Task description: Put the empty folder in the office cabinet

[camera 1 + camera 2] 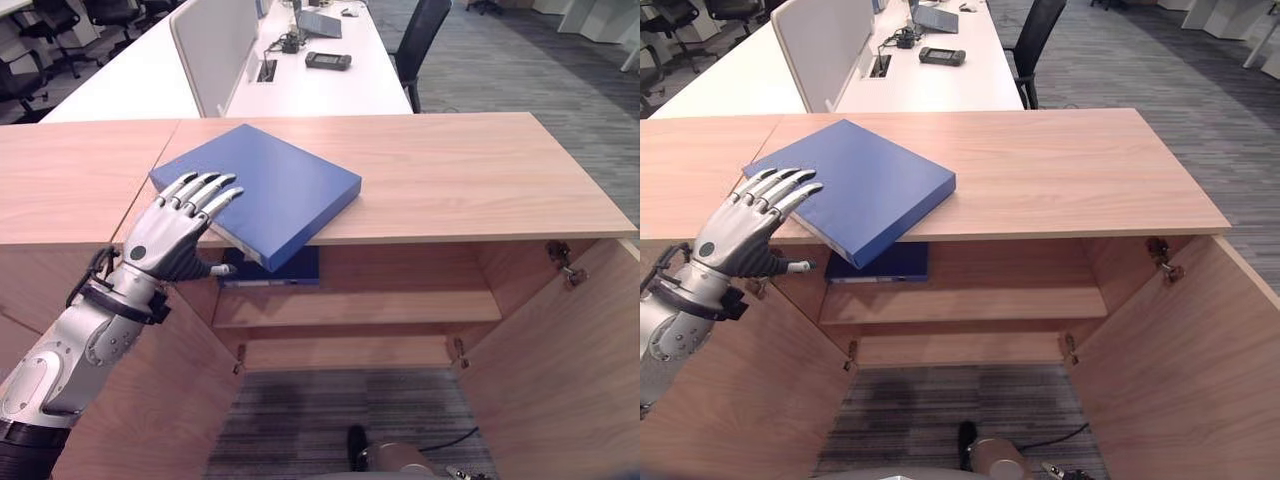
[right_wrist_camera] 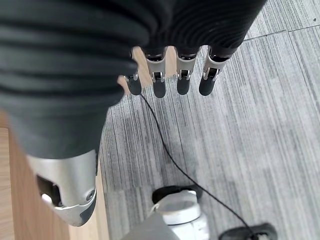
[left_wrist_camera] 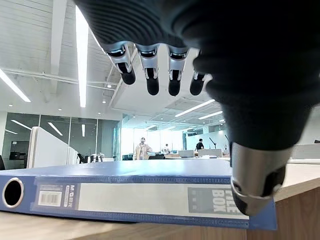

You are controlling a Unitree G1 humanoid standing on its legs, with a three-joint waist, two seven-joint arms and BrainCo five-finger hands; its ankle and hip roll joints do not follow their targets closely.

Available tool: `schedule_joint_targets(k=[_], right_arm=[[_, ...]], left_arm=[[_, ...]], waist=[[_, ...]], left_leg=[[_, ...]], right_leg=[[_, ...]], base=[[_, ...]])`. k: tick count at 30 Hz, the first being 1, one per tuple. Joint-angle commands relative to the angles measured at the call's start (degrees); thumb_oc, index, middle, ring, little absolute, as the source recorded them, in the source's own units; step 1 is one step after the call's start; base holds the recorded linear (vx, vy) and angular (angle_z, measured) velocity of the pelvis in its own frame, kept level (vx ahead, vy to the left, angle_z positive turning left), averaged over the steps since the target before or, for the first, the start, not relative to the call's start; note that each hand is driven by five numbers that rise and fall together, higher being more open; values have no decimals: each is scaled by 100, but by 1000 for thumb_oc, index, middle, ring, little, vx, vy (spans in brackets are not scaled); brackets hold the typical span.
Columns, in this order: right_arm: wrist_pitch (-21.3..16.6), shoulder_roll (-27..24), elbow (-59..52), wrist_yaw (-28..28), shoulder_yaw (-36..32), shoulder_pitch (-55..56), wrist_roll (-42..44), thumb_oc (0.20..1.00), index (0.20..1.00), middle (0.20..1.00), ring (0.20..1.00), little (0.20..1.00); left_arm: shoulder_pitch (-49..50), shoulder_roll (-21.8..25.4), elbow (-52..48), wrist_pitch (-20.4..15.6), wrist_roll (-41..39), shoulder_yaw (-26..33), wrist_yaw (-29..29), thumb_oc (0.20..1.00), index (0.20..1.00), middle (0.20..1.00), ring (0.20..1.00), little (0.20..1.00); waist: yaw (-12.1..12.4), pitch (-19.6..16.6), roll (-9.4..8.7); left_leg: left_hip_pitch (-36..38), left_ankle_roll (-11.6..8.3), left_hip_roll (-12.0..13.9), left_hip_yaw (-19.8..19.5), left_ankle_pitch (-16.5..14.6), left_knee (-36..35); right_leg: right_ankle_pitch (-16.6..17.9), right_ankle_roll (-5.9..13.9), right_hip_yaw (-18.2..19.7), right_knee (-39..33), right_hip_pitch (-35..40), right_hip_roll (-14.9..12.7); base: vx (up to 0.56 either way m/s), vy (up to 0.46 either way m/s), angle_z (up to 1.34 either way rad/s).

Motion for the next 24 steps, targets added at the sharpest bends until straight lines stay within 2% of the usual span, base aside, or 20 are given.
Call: schedule_joint_targets(k=[1,14,24], right_arm=[[-87,95,91,-42,-31,3,219,1000,1000,1000,1000,1000],[-63,95,105,-105,-42,29,184,1000,1000,1000,1000,1000],[-28,51,103,-174,-95,42,150,1000,1000,1000,1000,1000]], left_arm=[[-182,296,92,23,129,-194,76,1000,1000,1000,1000,1000],[-503,76,604,138,396,-793,78,1000,1000,1000,1000,1000],[-618,-23,1400,462,911,-1037,236,1000,1000,1000,1000,1000]], waist=[[-91,-319,-404],[-156,-358,-398],[-185,-367,-393]], left_leg=[[534,205,-503,-55,-434,-193],[554,213,-513,-12,-458,-193],[570,210,-508,20,-470,-193]], right_leg=[[1451,854,46,-1632,50,-284],[1450,847,98,-1632,51,-258],[1447,836,119,-1632,60,-216]], base=[[0,0,0],[0,0,0],[7,-3,-2]])
